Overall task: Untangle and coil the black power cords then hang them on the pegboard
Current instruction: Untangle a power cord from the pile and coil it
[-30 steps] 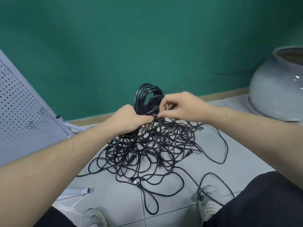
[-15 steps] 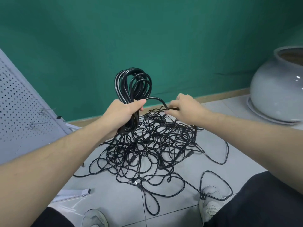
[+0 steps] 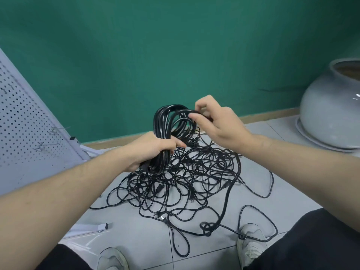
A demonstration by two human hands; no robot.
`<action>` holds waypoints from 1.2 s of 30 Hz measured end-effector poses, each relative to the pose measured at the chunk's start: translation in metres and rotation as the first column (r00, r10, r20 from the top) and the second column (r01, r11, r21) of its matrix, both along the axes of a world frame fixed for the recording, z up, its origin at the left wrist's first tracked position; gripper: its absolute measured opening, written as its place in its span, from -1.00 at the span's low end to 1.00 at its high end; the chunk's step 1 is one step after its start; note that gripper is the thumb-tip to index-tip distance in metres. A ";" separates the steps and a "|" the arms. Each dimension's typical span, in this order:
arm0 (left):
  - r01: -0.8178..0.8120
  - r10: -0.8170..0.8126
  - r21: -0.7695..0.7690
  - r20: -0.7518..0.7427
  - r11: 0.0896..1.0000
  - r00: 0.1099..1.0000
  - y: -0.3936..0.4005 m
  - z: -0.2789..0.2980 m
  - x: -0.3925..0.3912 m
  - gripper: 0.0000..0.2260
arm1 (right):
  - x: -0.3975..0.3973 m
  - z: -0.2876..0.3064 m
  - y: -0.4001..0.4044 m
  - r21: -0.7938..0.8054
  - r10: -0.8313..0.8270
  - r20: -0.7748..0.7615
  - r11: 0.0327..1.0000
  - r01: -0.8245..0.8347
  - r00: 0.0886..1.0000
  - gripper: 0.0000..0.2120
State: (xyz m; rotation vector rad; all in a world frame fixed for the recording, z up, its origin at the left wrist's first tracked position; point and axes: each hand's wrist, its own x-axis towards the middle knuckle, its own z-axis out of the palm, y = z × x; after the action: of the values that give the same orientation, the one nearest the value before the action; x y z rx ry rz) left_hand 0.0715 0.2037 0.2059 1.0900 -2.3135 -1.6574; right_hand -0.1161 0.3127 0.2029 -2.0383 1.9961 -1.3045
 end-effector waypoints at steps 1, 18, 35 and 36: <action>0.022 -0.022 -0.012 -0.014 1.000 1.000 0.003 0.000 -0.001 -0.75 | 0.002 -0.001 -0.002 0.010 -0.038 0.031 0.999 0.038 0.999 -0.87; -0.032 0.114 0.332 -0.227 0.943 0.967 0.021 -0.007 -0.012 -0.85 | 0.038 0.006 -0.018 0.286 -0.226 0.854 0.956 -0.060 0.469 -0.55; 0.232 0.076 0.656 -0.405 0.718 0.911 0.037 -0.008 -0.024 -0.88 | 0.025 0.013 -0.025 0.311 -0.222 0.785 0.949 -0.057 0.579 -0.52; 0.220 0.090 0.655 -0.405 0.722 0.910 0.037 -0.009 -0.025 -0.88 | 0.026 0.012 -0.025 0.314 -0.222 0.802 0.947 -0.074 0.555 -0.50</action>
State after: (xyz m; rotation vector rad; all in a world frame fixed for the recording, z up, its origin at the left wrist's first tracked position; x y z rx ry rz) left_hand 0.0465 0.2410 0.1965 0.6080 -1.4848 -2.5866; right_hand -0.0904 0.2879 0.2144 -0.8683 1.6409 -1.4409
